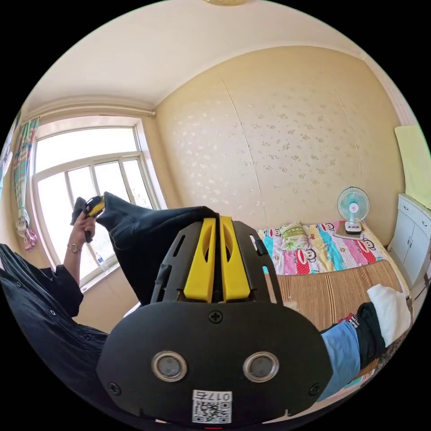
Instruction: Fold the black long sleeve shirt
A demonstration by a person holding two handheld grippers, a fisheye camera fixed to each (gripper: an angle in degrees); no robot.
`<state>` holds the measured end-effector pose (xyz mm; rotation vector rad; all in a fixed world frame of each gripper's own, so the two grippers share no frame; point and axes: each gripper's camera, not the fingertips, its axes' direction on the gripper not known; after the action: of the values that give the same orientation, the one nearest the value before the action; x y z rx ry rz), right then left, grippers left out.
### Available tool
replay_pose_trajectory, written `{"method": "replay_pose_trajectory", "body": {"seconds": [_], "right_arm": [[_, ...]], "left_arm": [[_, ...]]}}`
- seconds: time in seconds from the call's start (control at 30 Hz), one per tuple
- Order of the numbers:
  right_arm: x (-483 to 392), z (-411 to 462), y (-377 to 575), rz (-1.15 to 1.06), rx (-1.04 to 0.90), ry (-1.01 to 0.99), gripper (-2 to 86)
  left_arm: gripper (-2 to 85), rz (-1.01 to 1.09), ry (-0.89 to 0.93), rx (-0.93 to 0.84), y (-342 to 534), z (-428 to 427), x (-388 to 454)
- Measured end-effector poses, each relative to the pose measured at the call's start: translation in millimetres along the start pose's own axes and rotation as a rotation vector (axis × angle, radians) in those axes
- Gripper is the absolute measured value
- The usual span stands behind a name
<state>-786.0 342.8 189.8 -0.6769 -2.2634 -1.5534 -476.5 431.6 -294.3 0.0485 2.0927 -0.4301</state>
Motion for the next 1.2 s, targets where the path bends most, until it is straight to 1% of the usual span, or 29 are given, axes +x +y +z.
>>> {"method": "replay_pose_trajectory", "body": {"seconds": [0.03, 0.1, 0.13, 0.2, 0.23, 0.27, 0.3, 0.33, 0.4, 0.43, 0.5, 0.57, 0.6, 0.63, 0.67, 0.7, 0.73, 0.77, 0.8, 0.83, 0.87, 0.9, 0.93, 0.97, 1.0, 1.07, 1.13, 1.2], "right_arm": [[1, -4, -3, 0.0, 0.015, -0.016, 1.8], [11, -13, -4, 0.048, 0.035, -0.083, 1.7], [22, -17, -3, 0.099, 0.033, -0.144, 1.7], [36, -24, 3, 0.144, 0.013, -0.224, 1.6], [42, -30, 8, 0.126, -0.005, -0.256, 1.6], [45, -39, 15, 0.088, -0.016, -0.277, 1.6], [47, -45, 18, 0.07, -0.022, -0.293, 1.6], [52, -57, 23, 0.048, -0.031, -0.335, 1.7], [62, -79, 27, 0.046, -0.011, -0.418, 1.7], [67, -95, 27, 0.034, 0.021, -0.469, 1.8], [70, -114, 21, 0.0, 0.067, -0.518, 1.9], [70, -120, 2, -0.036, 0.071, -0.507, 2.1], [70, -118, -4, -0.039, 0.057, -0.486, 2.1], [71, -106, -16, -0.04, 0.005, -0.419, 2.2], [75, -89, -27, -0.029, -0.065, -0.325, 2.3], [78, -78, -32, -0.019, -0.101, -0.273, 2.4], [86, -51, -41, -0.002, -0.177, -0.173, 2.5], [96, -13, -49, -0.015, -0.274, -0.092, 2.7], [102, 9, -52, -0.022, -0.323, -0.054, 2.8], [119, 59, -54, -0.018, -0.416, 0.033, 3.1], [141, 114, -52, 0.022, -0.494, 0.104, 3.5], [153, 143, -49, 0.049, -0.528, 0.122, 3.8], [176, 197, -38, 0.084, -0.578, 0.154, 4.4], [196, 243, -18, 0.106, -0.621, 0.194, 4.2], [205, 261, -7, 0.123, -0.653, 0.209, 4.2], [239, 302, 49, 0.285, -0.806, 0.313, 4.5], [250, 303, 97, 0.36, -0.832, 0.282, 5.0], [255, 301, 152, 0.365, -0.925, 0.231, 5.7]], "left_arm": [[-0.7, 0.016, -0.016, -0.036, -1, -1, -4], [-0.8, 0.084, -0.054, -0.213, 6, 0, -19], [-0.8, 0.1, -0.052, -0.255, 10, 1, -22], [-0.8, 0.152, 0.002, -0.397, 39, 5, -30], [-0.8, 0.158, 0.031, -0.415, 48, 4, -31], [-0.9, 0.162, 0.112, -0.422, 64, 1, -33], [-0.9, 0.156, 0.196, -0.397, 77, -4, -34], [-0.9, 0.152, 0.23, -0.373, 81, -8, -34], [-0.8, 0.164, 0.357, -0.221, 85, -28, -27], [-0.8, 0.169, 0.382, -0.174, 82, -34, -25], [-0.8, 0.171, 0.447, -0.022, 51, -49, -25], [-0.8, 0.134, 0.445, 0.009, 14, -47, -34], [-0.8, 0.094, 0.401, -0.019, -15, -39, -43], [-0.8, 0.072, 0.364, -0.047, -30, -33, -49], [-0.7, 0.002, 0.272, -0.12, -60, -18, -65], [-0.7, -0.113, 0.188, -0.207, -89, 1, -90], [-0.7, -0.184, 0.153, -0.251, -103, 13, -107], [-0.6, -0.302, 0.105, -0.311, -131, 36, -142], [-0.6, -0.373, 0.041, -0.346, -159, 62, -180], [-0.5, -0.408, 0.003, -0.355, -171, 77, -201], [-0.4, -0.483, -0.067, -0.357, -192, 106, -243], [-0.2, -0.56, -0.138, -0.339, -205, 133, -286], [-0.3, -0.602, -0.18, -0.325, -208, 144, -306], [-0.3, -0.67, -0.292, -0.308, -206, 159, -337], [-0.3, -0.739, -0.44, -0.329, -197, 170, -357], [0.0, -0.788, -0.595, -0.372, -173, 183, -369], [0.9, -0.749, -0.597, -0.423, -142, 201, -366], [2.4, -0.732, -0.615, -0.526, -85, 220, -356]]}}
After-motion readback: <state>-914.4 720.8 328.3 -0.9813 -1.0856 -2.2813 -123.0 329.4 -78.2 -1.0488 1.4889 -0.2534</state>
